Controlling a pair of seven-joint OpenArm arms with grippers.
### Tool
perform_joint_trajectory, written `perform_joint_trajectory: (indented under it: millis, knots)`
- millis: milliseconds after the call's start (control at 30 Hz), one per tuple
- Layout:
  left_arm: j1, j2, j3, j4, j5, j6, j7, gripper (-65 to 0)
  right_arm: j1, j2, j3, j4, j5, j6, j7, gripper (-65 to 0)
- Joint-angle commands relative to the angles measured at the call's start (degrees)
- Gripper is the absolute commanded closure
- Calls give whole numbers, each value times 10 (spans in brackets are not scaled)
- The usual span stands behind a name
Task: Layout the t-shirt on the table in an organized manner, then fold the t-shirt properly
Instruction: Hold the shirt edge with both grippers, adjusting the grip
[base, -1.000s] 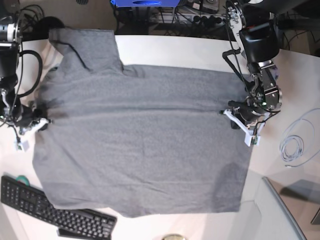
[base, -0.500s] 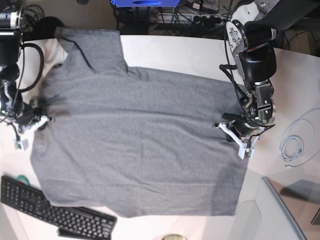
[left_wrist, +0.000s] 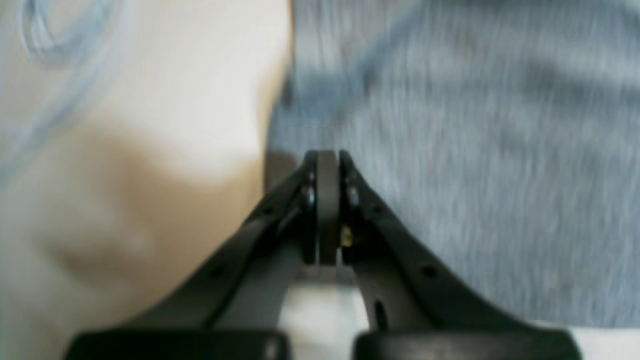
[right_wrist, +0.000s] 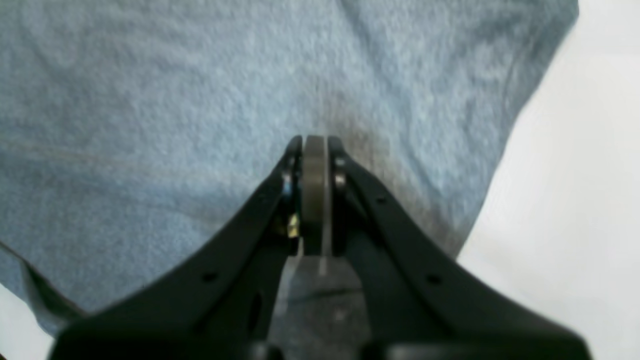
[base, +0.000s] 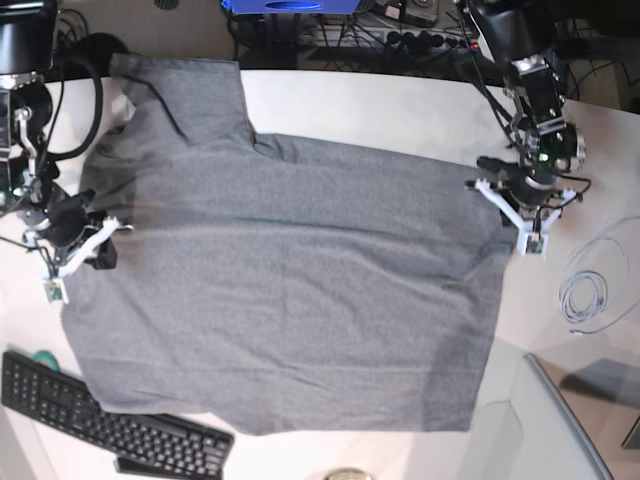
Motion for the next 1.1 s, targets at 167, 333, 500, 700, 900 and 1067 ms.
perform_joint_trajectory:
  millis: [167,333,500,700,900,1067]
  knots:
    - [9,-8,-39,10,-55,4,-14,0,-4,0,-1,21,7,2,11,-20]
    - [9,-8,-41,10,-55,4,-14,0,-11,0,-1,22,7,3,11,-20]
    - [2,-8,-42,-2,-59,4,-15,-120,-19,0,-1,21,7,3,11,-20]
    - [-20,-19,-42,-51,-60,4,-15,-109,-19,0,-1,21,7,3,11,-20]
    - [-23,-24,-41,-56,-61,4,-16,-225,-19,0,-1,21,7,3,11,-20]
    - [-23,-24,-41,-57,-61,4,-16,-321,-19,0,-1,21,7,3,11,-20]
